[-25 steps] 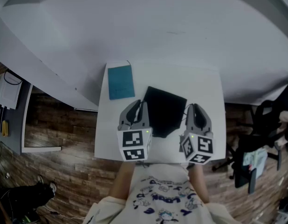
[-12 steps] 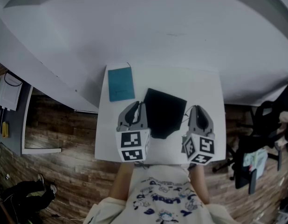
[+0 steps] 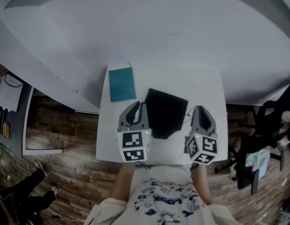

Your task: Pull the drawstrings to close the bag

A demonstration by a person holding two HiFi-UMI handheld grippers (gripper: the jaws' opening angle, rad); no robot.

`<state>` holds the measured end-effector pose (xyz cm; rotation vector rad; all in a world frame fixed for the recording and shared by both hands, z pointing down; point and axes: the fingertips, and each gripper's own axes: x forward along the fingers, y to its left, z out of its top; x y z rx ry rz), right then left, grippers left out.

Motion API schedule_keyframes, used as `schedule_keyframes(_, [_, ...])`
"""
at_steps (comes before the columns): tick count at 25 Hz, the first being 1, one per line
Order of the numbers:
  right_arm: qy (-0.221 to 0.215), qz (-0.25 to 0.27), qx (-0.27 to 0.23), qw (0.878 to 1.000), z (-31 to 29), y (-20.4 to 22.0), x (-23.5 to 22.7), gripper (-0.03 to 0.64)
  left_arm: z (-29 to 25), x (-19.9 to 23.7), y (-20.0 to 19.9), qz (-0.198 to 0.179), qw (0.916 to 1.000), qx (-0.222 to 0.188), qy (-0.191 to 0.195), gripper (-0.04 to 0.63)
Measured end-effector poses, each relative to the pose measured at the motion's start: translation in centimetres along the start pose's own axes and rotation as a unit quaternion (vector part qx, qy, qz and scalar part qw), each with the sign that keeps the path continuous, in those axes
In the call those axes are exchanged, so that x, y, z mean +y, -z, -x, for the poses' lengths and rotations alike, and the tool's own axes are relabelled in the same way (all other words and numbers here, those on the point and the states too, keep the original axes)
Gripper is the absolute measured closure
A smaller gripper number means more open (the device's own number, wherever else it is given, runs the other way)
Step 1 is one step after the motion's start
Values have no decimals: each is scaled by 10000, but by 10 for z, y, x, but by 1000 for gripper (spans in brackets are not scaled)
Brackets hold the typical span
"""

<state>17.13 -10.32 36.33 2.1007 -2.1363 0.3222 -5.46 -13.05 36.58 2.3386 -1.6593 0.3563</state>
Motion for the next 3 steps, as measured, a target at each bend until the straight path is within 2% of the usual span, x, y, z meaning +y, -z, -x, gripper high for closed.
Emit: schedule_keyframes(3, [13, 19, -11, 10000, 1, -2, -2, 588, 0, -1, 0, -8, 10000, 12, 1, 560])
